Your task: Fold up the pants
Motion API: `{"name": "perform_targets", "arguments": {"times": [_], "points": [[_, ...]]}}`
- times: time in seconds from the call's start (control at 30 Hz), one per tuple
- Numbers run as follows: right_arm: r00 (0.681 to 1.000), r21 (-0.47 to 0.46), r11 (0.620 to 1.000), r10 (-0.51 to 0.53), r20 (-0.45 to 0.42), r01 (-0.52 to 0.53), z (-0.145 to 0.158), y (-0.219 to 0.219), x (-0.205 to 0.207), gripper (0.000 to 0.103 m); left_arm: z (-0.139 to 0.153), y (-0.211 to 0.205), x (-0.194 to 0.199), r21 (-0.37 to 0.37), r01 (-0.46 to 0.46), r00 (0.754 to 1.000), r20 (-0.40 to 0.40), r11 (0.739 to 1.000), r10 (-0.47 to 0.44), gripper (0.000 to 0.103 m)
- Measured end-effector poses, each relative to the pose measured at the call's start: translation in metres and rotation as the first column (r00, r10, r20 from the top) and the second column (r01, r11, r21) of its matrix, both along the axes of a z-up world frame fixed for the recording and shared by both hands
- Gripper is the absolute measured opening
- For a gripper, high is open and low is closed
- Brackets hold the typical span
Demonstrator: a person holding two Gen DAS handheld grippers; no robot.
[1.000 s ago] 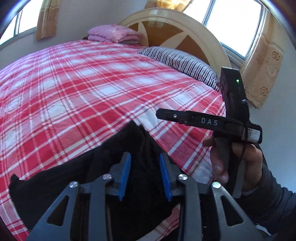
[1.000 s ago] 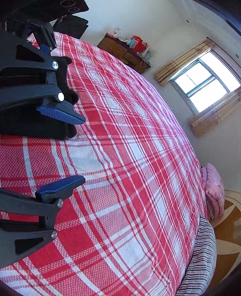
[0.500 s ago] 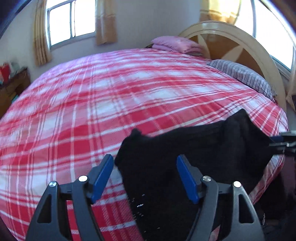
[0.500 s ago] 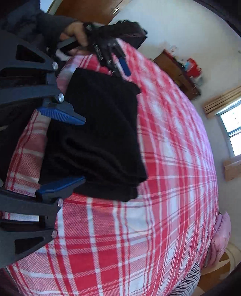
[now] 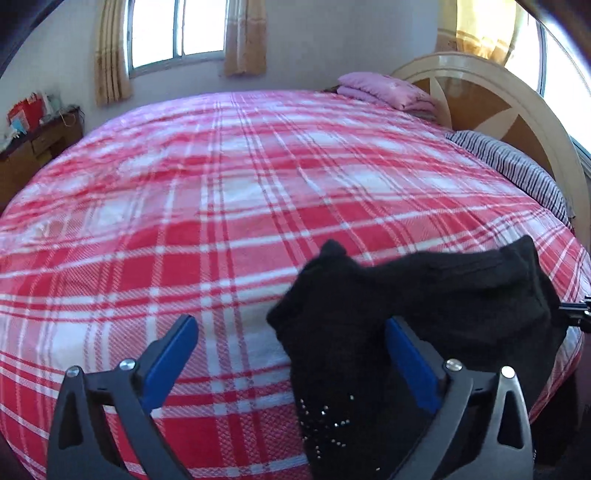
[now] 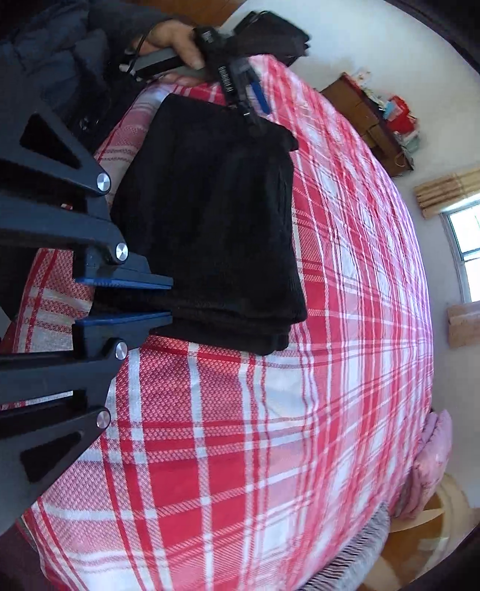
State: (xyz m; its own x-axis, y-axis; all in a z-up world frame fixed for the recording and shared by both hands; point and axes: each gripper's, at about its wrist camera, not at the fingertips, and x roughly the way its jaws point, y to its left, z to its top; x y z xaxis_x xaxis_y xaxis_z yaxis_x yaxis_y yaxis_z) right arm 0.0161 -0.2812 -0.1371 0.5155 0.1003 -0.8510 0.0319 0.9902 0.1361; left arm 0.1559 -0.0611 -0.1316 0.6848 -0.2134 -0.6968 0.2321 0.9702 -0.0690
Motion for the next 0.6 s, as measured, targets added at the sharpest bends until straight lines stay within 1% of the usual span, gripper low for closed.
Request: {"name": "perform_targets", "arguments": {"times": [0.03, 0.1, 0.13, 0.17, 0.2, 0.27, 0.3, 0.33, 0.37, 0.4, 0.43, 0.47, 0.5, 0.53, 0.57, 0.6], "points": [[1.000, -0.017, 1.000, -0.002, 0.010, 0.002, 0.004, 0.002, 0.000, 0.016, 0.003, 0.001, -0.001, 0.001, 0.000, 1.000, 0.013, 1.000, 0.000, 0.103], [0.998, -0.065, 0.998, -0.012, 0.063, 0.016, 0.020, 0.008, 0.001, 0.023, 0.008, 0.001, 0.000, -0.012, 0.002, 1.000, 0.029, 1.000, -0.002, 0.103], [0.995, -0.086, 0.996, 0.000, 0.101, 0.009, 0.028, 0.013, 0.002, 0.026, 0.009, 0.000, 0.001, -0.024, 0.005, 0.999, 0.034, 1.000, -0.005, 0.103], [0.990, -0.094, 0.996, 0.020, 0.139, -0.007, 0.035, 0.018, 0.003, 0.034, 0.009, -0.001, 0.003, -0.025, 0.006, 1.000, 0.031, 1.000, -0.005, 0.103], [0.983, -0.066, 0.997, 0.058, 0.176, -0.047, 0.041, 0.023, 0.007, 0.043, 0.008, -0.003, 0.005, -0.018, 0.004, 1.000, 0.027, 1.000, -0.003, 0.103], [0.972, 0.028, 0.991, 0.120, 0.203, -0.128, 0.044, 0.032, 0.020, 0.046, 0.006, -0.008, 0.010, 0.003, 0.004, 1.000, 0.031, 1.000, -0.004, 0.103], [0.970, 0.081, 0.984, 0.138, 0.201, -0.157, 0.042, 0.035, 0.030, 0.046, 0.004, -0.010, 0.012, 0.021, 0.003, 1.000, 0.031, 1.000, -0.004, 0.103], [0.969, 0.113, 0.978, 0.149, 0.196, -0.173, 0.038, 0.038, 0.040, 0.046, 0.002, -0.011, 0.013, 0.034, 0.001, 1.000, 0.028, 0.999, -0.002, 0.103], [0.970, 0.124, 0.976, 0.156, 0.186, -0.180, 0.033, 0.041, 0.048, 0.046, 0.001, -0.012, 0.015, 0.044, 0.001, 1.000, 0.024, 0.999, -0.002, 0.103], [0.973, 0.115, 0.976, 0.162, 0.165, -0.182, 0.026, 0.044, 0.058, 0.046, 0.000, -0.012, 0.015, 0.047, 0.003, 1.000, 0.022, 0.999, -0.004, 0.103], [0.978, 0.089, 0.982, 0.153, 0.141, -0.167, 0.018, 0.045, 0.066, 0.046, -0.001, -0.011, 0.015, 0.048, 0.004, 1.000, 0.020, 0.999, -0.005, 0.103], [0.988, 0.055, 0.991, 0.113, 0.102, -0.119, 0.007, 0.042, 0.076, 0.046, -0.001, -0.010, 0.015, 0.047, 0.005, 1.000, 0.018, 0.999, -0.006, 0.103], [0.994, 0.055, 0.995, 0.084, 0.070, -0.088, -0.002, 0.036, 0.082, 0.046, -0.002, -0.010, 0.015, 0.047, 0.006, 1.000, 0.019, 0.999, -0.007, 0.103], [0.997, 0.078, 0.995, 0.065, 0.044, -0.069, -0.010, 0.030, 0.086, 0.046, -0.002, -0.010, 0.015, 0.047, 0.007, 1.000, 0.019, 0.999, -0.008, 0.103], [0.997, 0.116, 0.991, 0.057, 0.044, -0.062, -0.014, 0.023, 0.089, 0.046, -0.002, -0.010, 0.016, 0.047, 0.008, 1.000, 0.019, 0.999, -0.008, 0.103], [0.997, 0.130, 0.990, 0.056, 0.054, -0.062, -0.013, 0.019, 0.089, 0.046, -0.002, -0.010, 0.015, 0.046, 0.007, 1.000, 0.019, 0.999, -0.008, 0.103]]}}
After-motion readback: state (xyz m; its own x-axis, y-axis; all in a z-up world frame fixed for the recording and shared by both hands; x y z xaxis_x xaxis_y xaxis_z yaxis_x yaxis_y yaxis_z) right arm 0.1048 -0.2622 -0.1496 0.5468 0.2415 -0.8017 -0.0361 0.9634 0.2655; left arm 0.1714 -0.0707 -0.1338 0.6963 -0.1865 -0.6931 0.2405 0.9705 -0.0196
